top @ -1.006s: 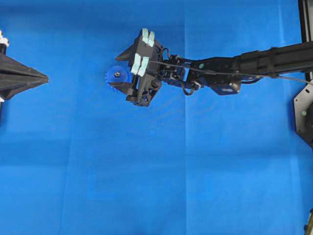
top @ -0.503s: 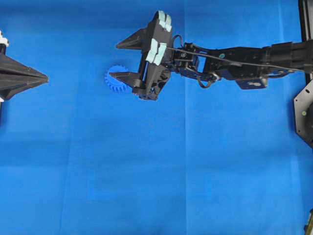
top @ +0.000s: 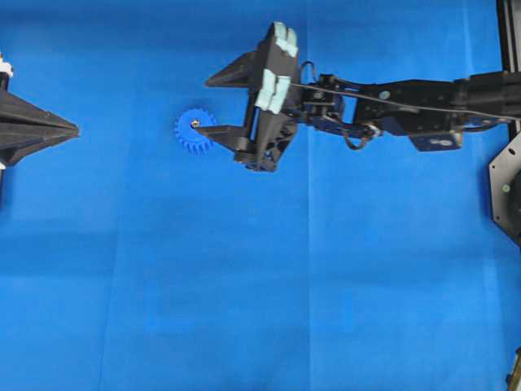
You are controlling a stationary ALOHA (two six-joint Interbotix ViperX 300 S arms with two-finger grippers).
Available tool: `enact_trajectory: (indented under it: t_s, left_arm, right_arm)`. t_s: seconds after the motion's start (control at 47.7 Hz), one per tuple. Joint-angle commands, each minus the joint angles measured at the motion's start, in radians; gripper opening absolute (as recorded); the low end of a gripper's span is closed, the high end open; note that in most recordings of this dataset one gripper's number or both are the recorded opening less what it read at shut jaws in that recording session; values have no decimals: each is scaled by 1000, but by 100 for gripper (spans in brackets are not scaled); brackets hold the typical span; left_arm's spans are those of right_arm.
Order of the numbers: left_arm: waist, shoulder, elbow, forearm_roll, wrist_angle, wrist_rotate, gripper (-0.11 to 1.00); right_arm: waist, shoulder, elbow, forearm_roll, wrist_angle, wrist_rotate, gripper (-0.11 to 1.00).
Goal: Insert the shaft placed at a random location into the center hole of the small gear at another random location.
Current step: 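Raise the open right gripper away from the gear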
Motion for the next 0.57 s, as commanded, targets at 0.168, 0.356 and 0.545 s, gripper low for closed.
enact_trajectory:
  t_s: [0.168, 0.356, 0.545]
  left_arm:
    - [2, 0, -12, 0, -6, 0, 0]
    - [2, 0, -11, 2, -6, 0, 0]
    - [2, 0, -11, 0, -6, 0, 0]
  right_arm:
    - [8, -115, 81, -2, -3, 3, 78]
    - [12, -172, 140, -2, -9, 5, 78]
    - [17, -195, 170, 0, -9, 5, 78]
